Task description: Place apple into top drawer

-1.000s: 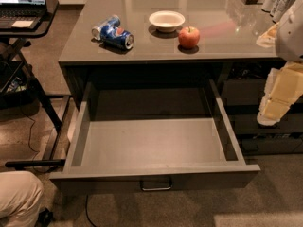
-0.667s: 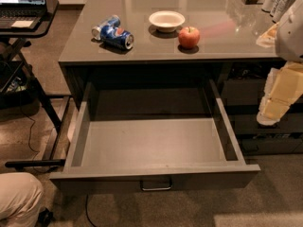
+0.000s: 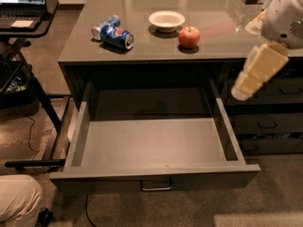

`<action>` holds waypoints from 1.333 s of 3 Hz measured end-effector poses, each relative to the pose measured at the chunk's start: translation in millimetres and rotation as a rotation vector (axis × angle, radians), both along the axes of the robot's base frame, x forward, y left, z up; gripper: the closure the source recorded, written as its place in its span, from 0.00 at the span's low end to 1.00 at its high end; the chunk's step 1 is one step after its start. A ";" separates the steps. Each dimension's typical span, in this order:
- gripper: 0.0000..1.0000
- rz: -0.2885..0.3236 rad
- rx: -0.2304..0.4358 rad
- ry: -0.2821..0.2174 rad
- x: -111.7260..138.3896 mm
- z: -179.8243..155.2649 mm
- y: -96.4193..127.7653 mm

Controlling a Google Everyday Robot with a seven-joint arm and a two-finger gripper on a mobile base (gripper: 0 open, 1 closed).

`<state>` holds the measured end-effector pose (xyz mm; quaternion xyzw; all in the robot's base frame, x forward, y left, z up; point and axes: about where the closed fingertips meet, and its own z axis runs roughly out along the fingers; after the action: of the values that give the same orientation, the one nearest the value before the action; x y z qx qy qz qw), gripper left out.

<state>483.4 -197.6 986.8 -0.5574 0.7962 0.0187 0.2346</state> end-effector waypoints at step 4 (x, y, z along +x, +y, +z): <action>0.00 -0.198 0.278 0.004 64.2 -2.4 18.9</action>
Offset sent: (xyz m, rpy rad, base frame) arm 0.0451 0.0117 -0.0004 0.1903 -0.0102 -0.1127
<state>547.6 -178.6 984.3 -0.4382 0.8375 0.1065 0.3086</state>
